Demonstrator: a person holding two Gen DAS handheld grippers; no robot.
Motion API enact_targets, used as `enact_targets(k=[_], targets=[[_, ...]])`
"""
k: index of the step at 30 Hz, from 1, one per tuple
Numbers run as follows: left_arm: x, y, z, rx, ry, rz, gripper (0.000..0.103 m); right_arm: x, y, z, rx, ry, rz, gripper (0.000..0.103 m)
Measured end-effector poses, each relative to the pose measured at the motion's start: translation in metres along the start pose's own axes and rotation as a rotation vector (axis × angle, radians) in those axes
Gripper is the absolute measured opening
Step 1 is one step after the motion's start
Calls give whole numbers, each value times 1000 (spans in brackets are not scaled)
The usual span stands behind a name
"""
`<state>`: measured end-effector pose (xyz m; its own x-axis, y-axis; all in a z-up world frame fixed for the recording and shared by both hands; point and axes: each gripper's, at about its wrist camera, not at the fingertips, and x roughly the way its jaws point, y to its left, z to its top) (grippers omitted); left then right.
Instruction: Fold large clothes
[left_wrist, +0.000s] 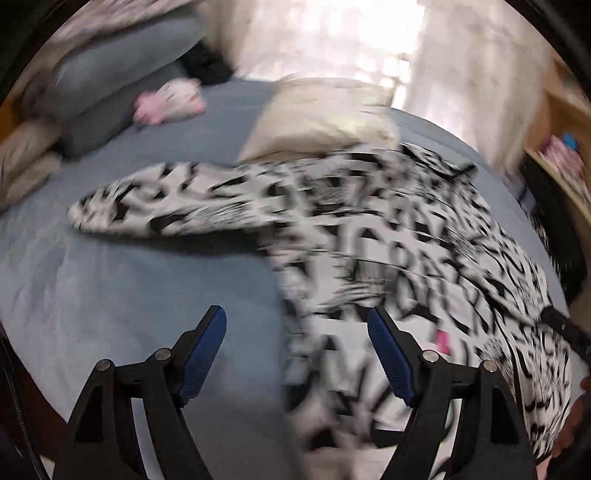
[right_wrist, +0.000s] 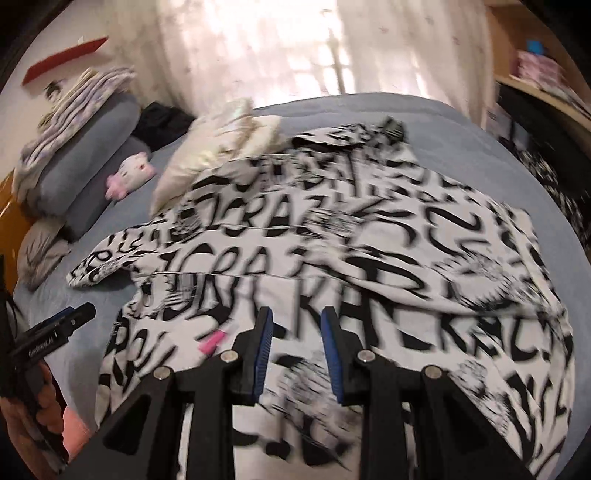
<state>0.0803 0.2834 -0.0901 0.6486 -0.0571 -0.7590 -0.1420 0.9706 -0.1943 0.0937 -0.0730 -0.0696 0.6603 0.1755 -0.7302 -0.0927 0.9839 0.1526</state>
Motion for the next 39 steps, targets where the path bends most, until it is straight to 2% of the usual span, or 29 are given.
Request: enact_targets(k=[2, 4, 7, 10, 13, 17, 21, 25, 27, 28, 29, 30, 31, 35, 39], targets=[[13, 41, 5, -94, 23, 13, 78, 15, 25, 8, -38, 9, 25, 27], [24, 77, 9, -191, 36, -13, 78, 31, 51, 15, -89, 23, 41, 27], [33, 123, 20, -297, 3, -41, 78, 52, 88, 23, -154, 28, 70, 27], [42, 159, 31, -361, -38, -43, 78, 79, 129, 34, -202, 39, 120, 27], [63, 200, 42, -463, -33, -69, 78, 102, 163, 42, -227, 43, 164, 27], [91, 243, 49, -572, -17, -46, 78, 131, 199, 49, -259, 59, 188, 27], [108, 274, 49, -662, -30, -103, 78, 154, 222, 52, -274, 78, 199, 27], [118, 277, 59, -664, -62, -68, 78, 170, 232, 51, -269, 100, 207, 27], [121, 276, 64, -655, -74, -33, 70, 172, 232, 48, -258, 110, 215, 27], [124, 272, 68, -636, -77, 10, 52, 172, 231, 47, -253, 112, 218, 27], [127, 269, 70, -619, -69, 37, 24, 172, 230, 46, -251, 113, 219, 27], [130, 265, 73, -595, -50, 62, 14, 171, 228, 45, -246, 114, 219, 27], [132, 260, 76, -585, -42, 65, 9, 169, 226, 45, -242, 115, 221, 27], [101, 232, 86, -514, -154, 119, 5, 157, 206, 44, -206, 102, 216, 27], [45, 179, 107, -372, -304, 131, 5, 137, 167, 46, -115, 77, 198, 27]])
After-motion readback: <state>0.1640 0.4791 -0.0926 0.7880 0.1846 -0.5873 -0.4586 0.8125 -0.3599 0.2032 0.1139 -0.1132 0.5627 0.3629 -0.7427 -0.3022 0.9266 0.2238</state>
